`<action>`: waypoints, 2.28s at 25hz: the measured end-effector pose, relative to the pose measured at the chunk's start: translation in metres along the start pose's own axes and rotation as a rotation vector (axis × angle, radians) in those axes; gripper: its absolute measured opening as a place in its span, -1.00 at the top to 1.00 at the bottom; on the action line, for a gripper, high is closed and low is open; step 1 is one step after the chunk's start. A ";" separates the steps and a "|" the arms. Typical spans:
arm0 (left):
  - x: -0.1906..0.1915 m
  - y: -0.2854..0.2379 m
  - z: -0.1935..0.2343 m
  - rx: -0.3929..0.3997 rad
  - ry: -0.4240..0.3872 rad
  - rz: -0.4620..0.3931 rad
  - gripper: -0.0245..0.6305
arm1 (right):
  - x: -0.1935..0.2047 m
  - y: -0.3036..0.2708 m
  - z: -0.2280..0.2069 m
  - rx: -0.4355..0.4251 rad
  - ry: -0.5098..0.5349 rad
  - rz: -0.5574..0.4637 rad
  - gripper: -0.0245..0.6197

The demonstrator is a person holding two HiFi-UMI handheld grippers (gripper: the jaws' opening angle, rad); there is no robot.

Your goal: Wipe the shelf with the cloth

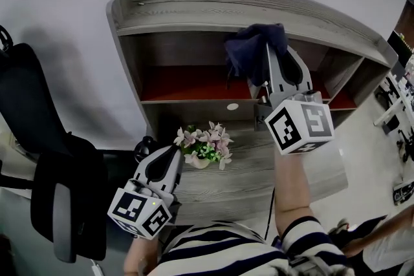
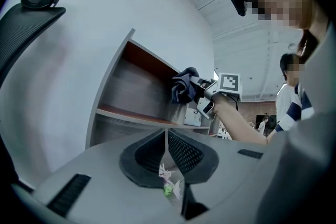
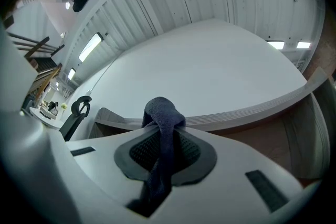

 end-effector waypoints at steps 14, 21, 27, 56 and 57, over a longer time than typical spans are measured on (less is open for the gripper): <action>-0.002 0.003 0.001 -0.011 -0.001 -0.007 0.83 | -0.025 0.025 0.005 -0.063 -0.050 -0.056 0.75; -0.003 0.000 0.003 -0.007 -0.005 -0.007 0.83 | -0.037 0.037 -0.004 -0.045 -0.036 -0.072 0.75; -0.002 -0.005 0.001 0.006 -0.006 0.001 0.83 | -0.033 0.029 -0.020 0.000 0.035 -0.054 0.75; 0.001 -0.008 0.006 0.003 0.006 0.017 0.83 | 0.056 0.045 -0.028 0.112 0.087 0.158 0.75; 0.001 -0.008 0.006 0.002 0.006 0.018 0.83 | 0.060 0.047 -0.028 0.115 0.080 0.169 0.75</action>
Point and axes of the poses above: the fingertips, and each gripper's own axes: y backward along the fingers, z to its left, x out of its underside, the point moved 6 cm from there along y, backward along the fingers, and after that the axes turned 2 degrees about -z, right-handed, at the moved point
